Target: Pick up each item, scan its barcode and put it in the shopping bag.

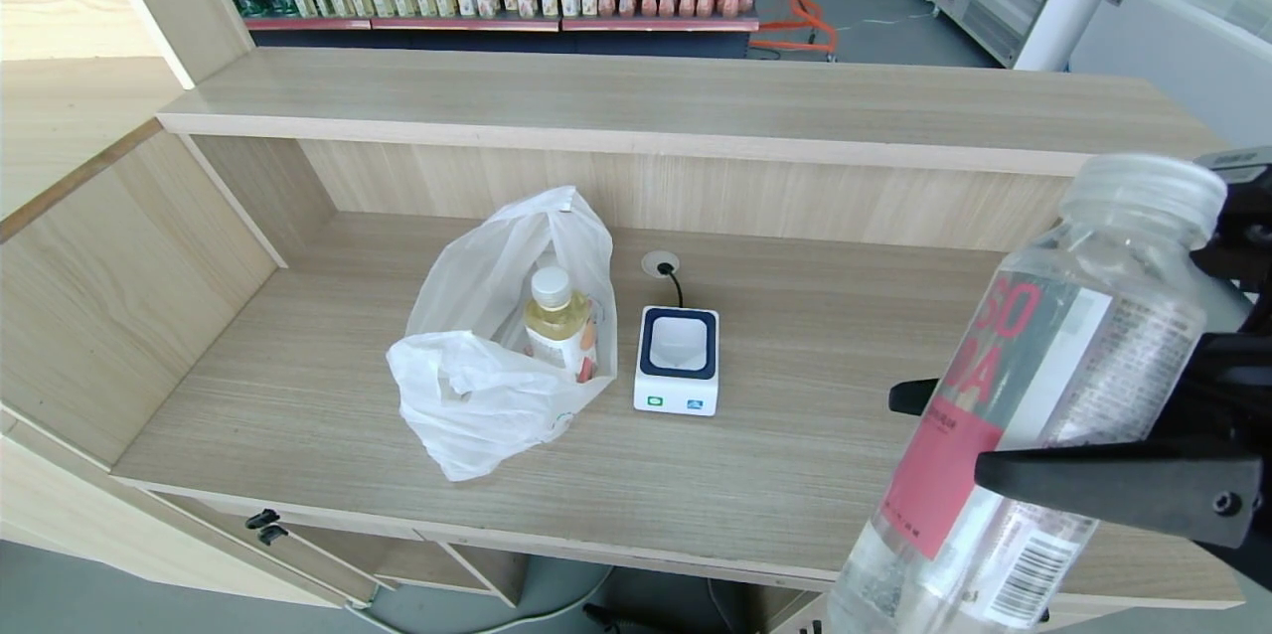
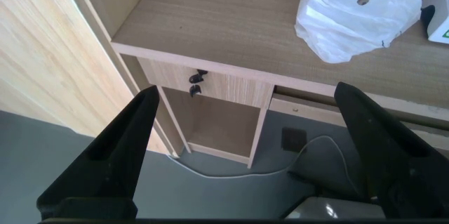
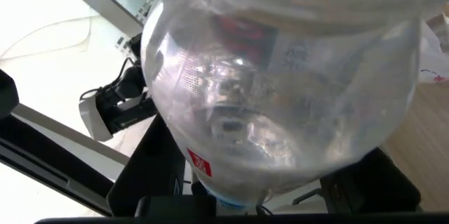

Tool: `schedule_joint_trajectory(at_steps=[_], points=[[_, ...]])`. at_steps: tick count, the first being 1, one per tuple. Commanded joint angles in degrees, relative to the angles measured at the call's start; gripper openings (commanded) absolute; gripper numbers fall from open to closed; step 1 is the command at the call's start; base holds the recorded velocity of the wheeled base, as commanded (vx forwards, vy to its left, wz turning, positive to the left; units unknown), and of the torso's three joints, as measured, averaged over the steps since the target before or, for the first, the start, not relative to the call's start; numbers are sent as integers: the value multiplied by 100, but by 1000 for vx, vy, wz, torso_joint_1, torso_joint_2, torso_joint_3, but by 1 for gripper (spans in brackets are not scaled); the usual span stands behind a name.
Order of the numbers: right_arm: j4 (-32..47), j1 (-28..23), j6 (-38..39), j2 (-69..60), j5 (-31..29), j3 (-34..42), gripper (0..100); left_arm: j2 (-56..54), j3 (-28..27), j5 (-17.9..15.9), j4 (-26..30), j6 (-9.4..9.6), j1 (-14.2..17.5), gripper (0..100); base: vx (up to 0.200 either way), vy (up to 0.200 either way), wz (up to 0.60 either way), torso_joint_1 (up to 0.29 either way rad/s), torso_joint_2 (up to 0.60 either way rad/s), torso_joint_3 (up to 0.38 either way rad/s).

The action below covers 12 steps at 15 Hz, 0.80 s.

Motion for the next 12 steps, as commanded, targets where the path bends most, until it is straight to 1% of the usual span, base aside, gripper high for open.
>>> schedule_joint_trajectory(at_steps=[1, 2, 3, 4, 5, 6, 7, 9, 10, 11, 12], points=[[-13, -34, -76, 36, -5, -54, 0, -2, 0, 4, 2, -2, 1, 100, 0, 0, 0, 0, 0, 0], [-13, -174, -419, 98, -66, -54, 0, -2, 0, 4, 2, -2, 1, 100, 0, 0, 0, 0, 0, 0], [-4, -403, -1158, 230, -286, -19, 0, -2, 0, 4, 2, -2, 1, 100, 0, 0, 0, 0, 0, 0], [-4, -464, -1579, 291, -523, -19, 0, -2, 0, 4, 2, -2, 1, 100, 0, 0, 0, 0, 0, 0], [-13, -579, -2810, 476, -1481, -63, 0, -2, 0, 4, 2, -2, 1, 100, 0, 0, 0, 0, 0, 0], [-22, -675, -3698, 546, -2088, -125, 0, -2, 0, 4, 2, -2, 1, 100, 0, 0, 0, 0, 0, 0], [-110, -790, -4515, 564, -2334, -107, 0, -2, 0, 4, 2, -2, 1, 100, 0, 0, 0, 0, 0, 0], [-540, -1308, -6290, 783, -2307, -37, 0, -2, 0, 4, 2, -2, 1, 100, 0, 0, 0, 0, 0, 0], [-918, -1572, -6950, 898, -2316, 77, 0, -2, 0, 4, 2, -2, 1, 100, 0, 0, 0, 0, 0, 0], [-1191, -1686, -7292, 933, -2351, 244, 0, -2, 0, 4, 2, -2, 1, 100, 0, 0, 0, 0, 0, 0], [-1191, -1686, -7292, 933, -2351, 244, 0, -2, 0, 4, 2, -2, 1, 100, 0, 0, 0, 0, 0, 0]])
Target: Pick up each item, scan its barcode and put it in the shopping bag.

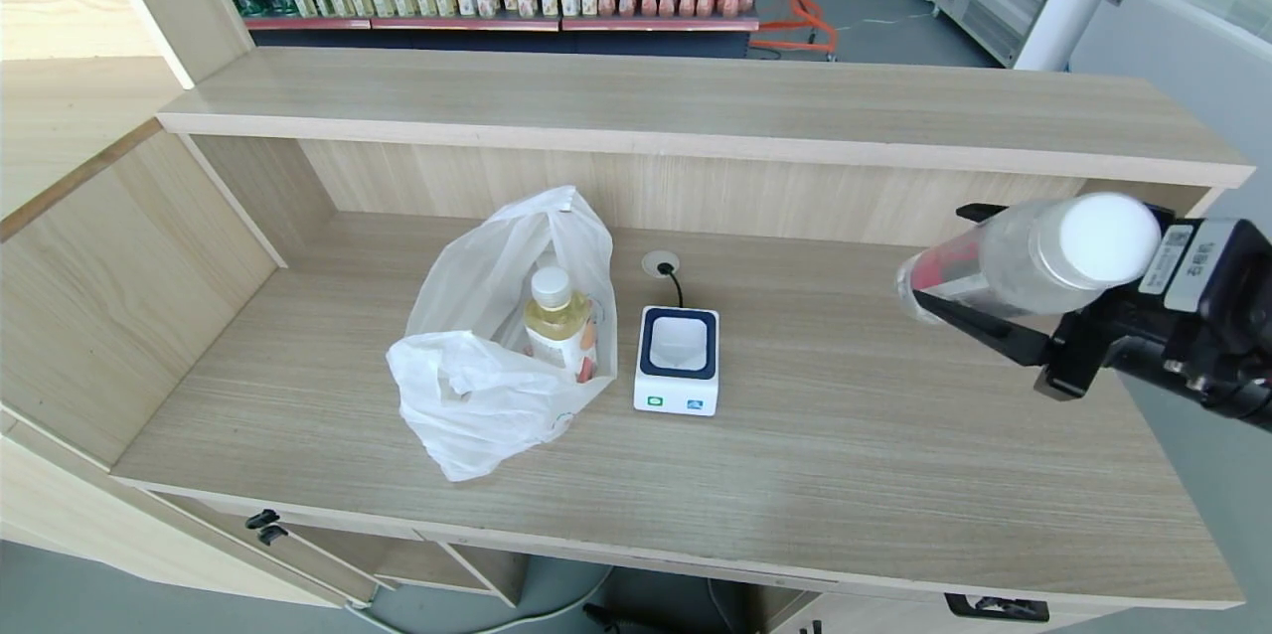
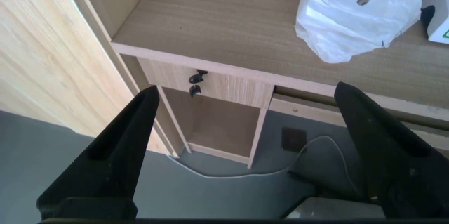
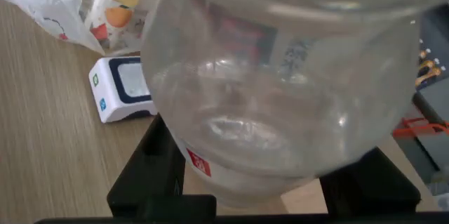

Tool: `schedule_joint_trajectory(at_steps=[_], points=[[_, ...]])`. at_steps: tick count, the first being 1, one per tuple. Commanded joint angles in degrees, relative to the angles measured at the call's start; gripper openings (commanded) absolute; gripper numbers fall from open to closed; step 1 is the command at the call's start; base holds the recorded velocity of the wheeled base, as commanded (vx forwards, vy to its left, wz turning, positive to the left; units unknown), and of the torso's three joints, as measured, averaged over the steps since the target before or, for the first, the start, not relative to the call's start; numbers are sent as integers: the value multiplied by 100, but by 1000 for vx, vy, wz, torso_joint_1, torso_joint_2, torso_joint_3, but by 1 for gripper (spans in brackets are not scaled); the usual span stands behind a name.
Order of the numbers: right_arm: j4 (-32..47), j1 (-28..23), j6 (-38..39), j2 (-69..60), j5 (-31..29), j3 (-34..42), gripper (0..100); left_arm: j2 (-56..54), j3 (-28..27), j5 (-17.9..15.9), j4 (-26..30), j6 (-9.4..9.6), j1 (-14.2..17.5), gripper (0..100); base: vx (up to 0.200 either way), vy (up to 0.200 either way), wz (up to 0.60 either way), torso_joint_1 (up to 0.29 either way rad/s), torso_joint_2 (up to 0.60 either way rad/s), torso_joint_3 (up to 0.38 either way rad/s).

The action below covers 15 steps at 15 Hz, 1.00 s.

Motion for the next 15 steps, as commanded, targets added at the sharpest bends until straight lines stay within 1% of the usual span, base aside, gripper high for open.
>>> schedule_joint_trajectory(at_steps=[1, 2, 3, 7, 10, 13, 15], points=[[-134, -279, -534, 194, -230, 207, 0, -2, 0, -8, 2, -2, 1, 100, 0, 0, 0, 0, 0, 0], [-143, -288, -727, 212, -327, 190, 0, -2, 0, 1, 2, -2, 1, 100, 0, 0, 0, 0, 0, 0], [-143, -349, -1220, 220, -397, 225, 0, -2, 0, 1, 2, -2, 1, 100, 0, 0, 0, 0, 0, 0], [-187, -446, -1756, 291, -397, 181, 0, -2, 0, 1, 2, -2, 1, 100, 0, 0, 0, 0, 0, 0], [-187, -499, -1782, 299, -415, 120, 0, -2, 0, -8, 2, -2, 1, 100, 0, 0, 0, 0, 0, 0], [-178, -464, -1791, 299, -424, 128, 0, -2, 0, -8, 2, 69, 1, 100, 0, 0, 0, 0, 0, 0], [-187, -455, -1782, 440, -406, 128, 0, -2, 0, -8, 11, 60, 1, 100, 0, 200, 0, -5, 5, 2]])
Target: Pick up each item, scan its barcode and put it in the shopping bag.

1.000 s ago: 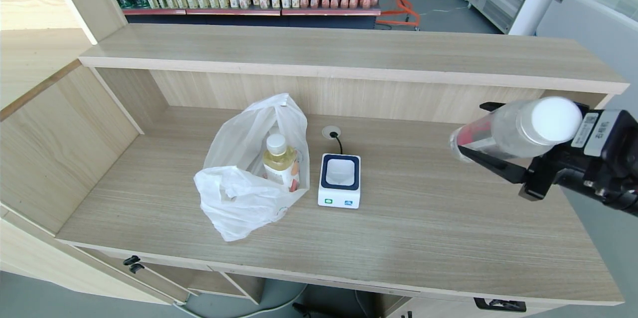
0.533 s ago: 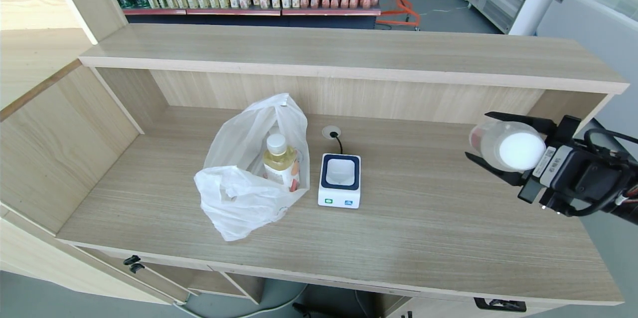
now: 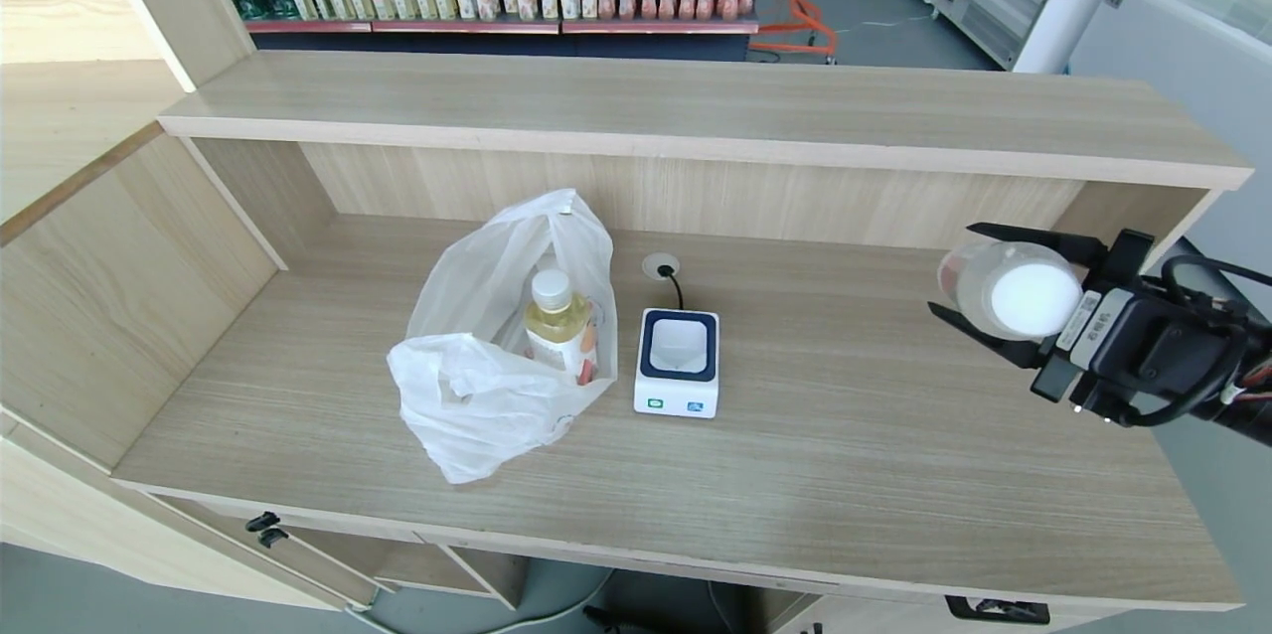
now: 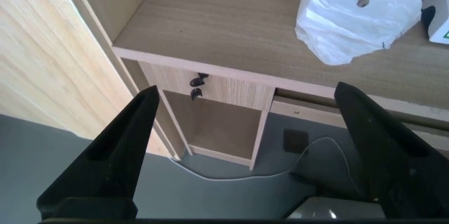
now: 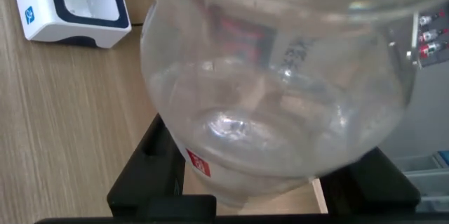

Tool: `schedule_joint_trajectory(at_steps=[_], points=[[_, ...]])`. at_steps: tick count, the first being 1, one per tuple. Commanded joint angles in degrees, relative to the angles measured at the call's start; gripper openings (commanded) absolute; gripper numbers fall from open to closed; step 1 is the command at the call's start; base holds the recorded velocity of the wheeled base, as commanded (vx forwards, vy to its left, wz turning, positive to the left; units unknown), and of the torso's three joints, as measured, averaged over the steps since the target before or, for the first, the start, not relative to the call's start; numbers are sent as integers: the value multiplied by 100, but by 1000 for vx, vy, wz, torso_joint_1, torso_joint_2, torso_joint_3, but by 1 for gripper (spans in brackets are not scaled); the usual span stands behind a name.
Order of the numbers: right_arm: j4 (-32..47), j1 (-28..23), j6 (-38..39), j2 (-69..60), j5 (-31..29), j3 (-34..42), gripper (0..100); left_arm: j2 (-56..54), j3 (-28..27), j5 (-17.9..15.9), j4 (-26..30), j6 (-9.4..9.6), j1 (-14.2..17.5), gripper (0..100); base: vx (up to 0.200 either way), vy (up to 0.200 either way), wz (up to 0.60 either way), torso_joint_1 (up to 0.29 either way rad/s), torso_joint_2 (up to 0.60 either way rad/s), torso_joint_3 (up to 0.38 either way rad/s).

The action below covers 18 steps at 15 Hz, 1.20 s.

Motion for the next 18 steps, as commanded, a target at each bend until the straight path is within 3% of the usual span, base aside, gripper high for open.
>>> schedule_joint_trajectory(at_steps=[1, 10, 12, 14, 18], points=[[-15, 11, 18, 140, 12, -68, 0, -2, 0, 3, -1, 3, -1, 100, 0, 200, 0, -12, -2, 7], [-68, -7, 132, 703, 285, -192, 0, -2, 0, 3, -1, -6, -1, 100, 0, 200, 0, 3, 5, 1], [-191, -15, 211, 817, 355, -200, 0, -2, 0, 3, 8, -6, -1, 100, 0, 0, 0, 0, 0, 0], [-261, -15, 325, 931, 399, -200, 0, -2, 0, 3, 8, 108, -1, 100, 0, 0, 0, 0, 0, 0], [-261, -15, 325, 1239, 830, -192, 0, -2, 0, 3, 8, 135, -1, 100, 150, 0, 0, -3, -4, 1]])
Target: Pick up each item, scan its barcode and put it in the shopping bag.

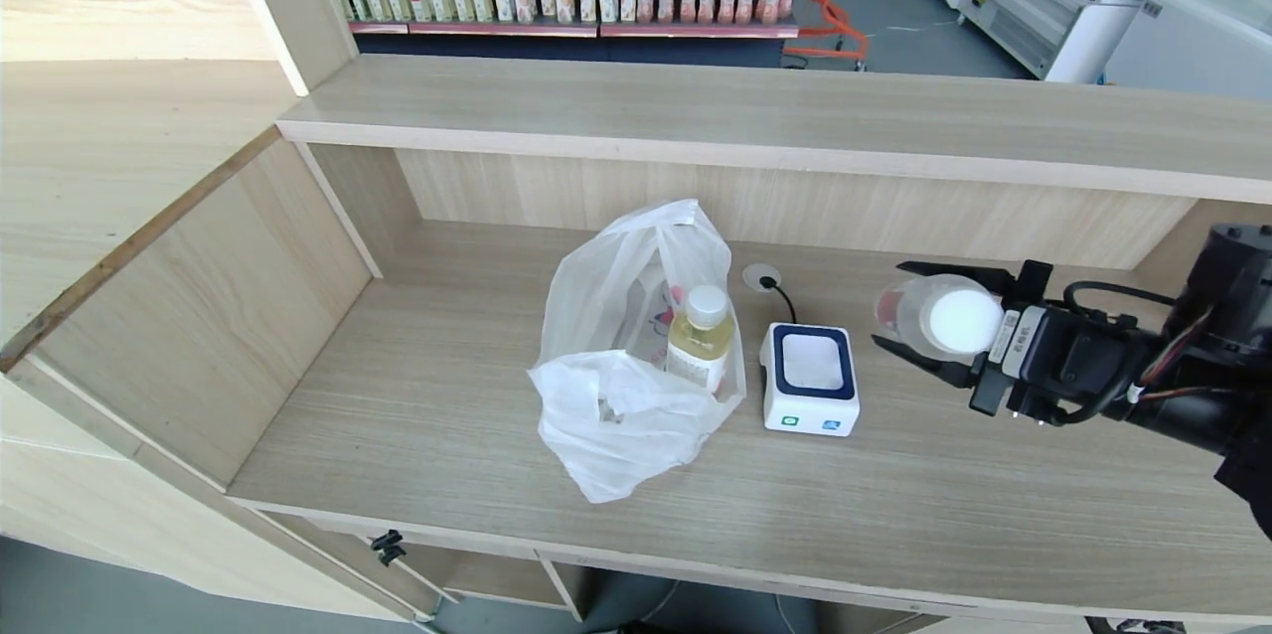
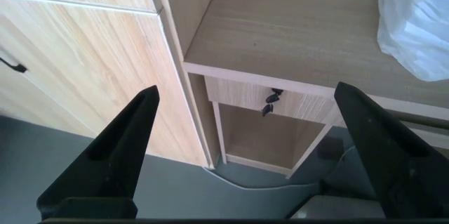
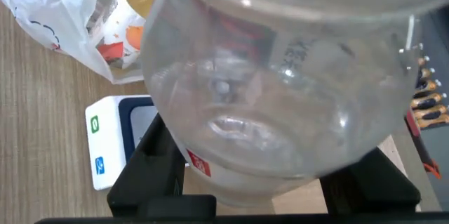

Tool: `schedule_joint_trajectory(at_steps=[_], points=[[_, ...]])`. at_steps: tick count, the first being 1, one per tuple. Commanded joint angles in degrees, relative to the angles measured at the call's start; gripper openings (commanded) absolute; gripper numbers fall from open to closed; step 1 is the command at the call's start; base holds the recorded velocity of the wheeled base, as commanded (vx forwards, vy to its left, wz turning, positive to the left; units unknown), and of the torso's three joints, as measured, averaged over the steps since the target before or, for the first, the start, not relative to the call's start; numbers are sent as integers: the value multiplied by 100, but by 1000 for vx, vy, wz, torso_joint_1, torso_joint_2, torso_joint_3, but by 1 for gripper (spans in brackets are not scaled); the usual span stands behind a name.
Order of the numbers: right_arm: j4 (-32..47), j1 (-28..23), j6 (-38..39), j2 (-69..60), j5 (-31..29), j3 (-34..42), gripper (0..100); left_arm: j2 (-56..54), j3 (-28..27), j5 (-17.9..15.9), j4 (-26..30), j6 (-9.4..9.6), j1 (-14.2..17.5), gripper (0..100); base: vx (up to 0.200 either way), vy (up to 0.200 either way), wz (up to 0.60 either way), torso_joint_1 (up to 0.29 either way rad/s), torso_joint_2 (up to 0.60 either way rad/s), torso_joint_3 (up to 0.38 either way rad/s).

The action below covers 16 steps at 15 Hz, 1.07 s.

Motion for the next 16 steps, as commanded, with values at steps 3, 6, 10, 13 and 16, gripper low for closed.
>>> schedule_joint_trajectory(at_steps=[3, 6, 10, 13, 16], points=[[19, -13, -4, 438, 288, -12, 0, -2, 0, 6, 3, -16, 5, 100, 0, 0, 0, 0, 0, 0], [11, -13, -39, 675, 499, -12, 0, -2, 0, 6, 3, -16, 5, 100, 0, 0, 0, 0, 0, 0], [-508, -13, -39, 1159, 657, -126, 0, -2, 0, 6, 3, -16, 5, 100, 0, 0, 0, 0, 0, 0], [-561, -13, -39, 1378, 763, -214, 0, -2, 0, 6, 3, -16, 5, 100, 0, 0, 0, 0, 0, 0], [-570, -22, -48, 1589, 877, -319, 0, -2, 0, 6, 3, -16, 5, 100, 0, 0, 0, 0, 0, 0]])
